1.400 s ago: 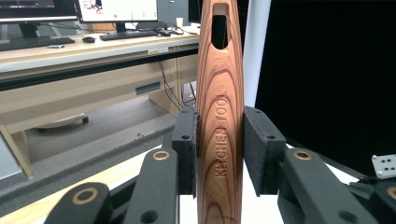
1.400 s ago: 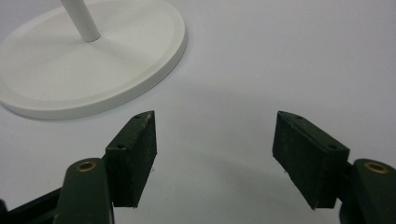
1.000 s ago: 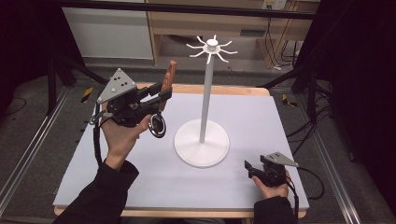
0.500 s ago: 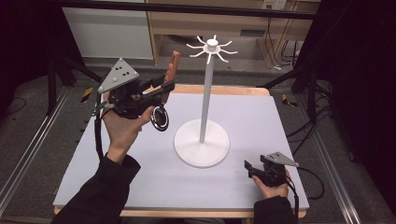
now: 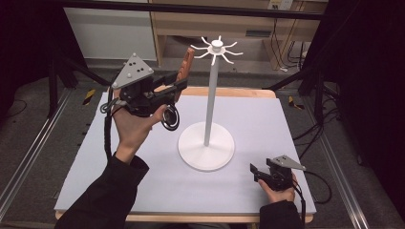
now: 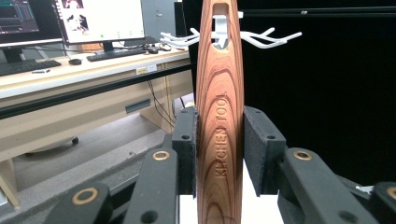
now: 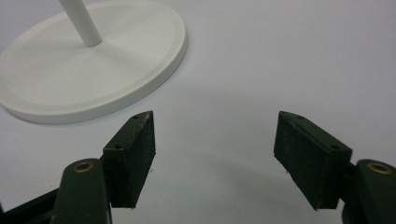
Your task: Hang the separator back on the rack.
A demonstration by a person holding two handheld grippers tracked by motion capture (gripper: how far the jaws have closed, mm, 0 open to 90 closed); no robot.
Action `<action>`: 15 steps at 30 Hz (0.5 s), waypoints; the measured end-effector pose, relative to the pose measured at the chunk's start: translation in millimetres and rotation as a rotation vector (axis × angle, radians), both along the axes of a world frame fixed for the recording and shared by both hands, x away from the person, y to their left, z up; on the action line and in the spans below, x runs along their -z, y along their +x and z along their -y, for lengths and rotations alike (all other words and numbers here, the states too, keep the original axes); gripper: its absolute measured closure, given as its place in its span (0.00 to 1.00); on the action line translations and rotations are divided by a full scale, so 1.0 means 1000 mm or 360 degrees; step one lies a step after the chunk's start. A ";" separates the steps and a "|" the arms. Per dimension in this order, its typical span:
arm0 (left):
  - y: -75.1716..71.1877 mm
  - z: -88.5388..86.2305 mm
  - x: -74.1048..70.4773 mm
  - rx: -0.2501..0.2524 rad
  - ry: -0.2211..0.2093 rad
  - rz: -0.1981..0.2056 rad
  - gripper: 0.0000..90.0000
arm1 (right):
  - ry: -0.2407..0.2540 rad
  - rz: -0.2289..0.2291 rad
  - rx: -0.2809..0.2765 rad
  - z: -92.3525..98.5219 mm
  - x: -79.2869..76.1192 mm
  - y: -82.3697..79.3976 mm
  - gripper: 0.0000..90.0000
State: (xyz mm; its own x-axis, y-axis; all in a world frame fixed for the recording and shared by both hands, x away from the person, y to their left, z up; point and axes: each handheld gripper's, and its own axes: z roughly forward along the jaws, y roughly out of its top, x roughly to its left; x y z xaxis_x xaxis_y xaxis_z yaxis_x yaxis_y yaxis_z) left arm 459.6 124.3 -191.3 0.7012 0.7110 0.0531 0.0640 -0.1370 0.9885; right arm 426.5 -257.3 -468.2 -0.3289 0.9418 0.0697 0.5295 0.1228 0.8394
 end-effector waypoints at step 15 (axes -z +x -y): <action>0.007 0.007 0.000 -0.0011 0.0025 -0.0018 0.75 | 0.0004 -0.0004 -0.0002 0.000 0.000 0.000 0.33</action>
State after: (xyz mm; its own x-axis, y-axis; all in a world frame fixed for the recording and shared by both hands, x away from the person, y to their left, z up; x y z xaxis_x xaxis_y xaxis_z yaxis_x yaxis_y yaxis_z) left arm 466.4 117.7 -191.5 0.6968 0.7151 0.0564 0.0764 -0.1522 0.9854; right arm 426.5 -257.6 -468.1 -0.3297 0.9413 0.0730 0.5317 0.1212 0.8382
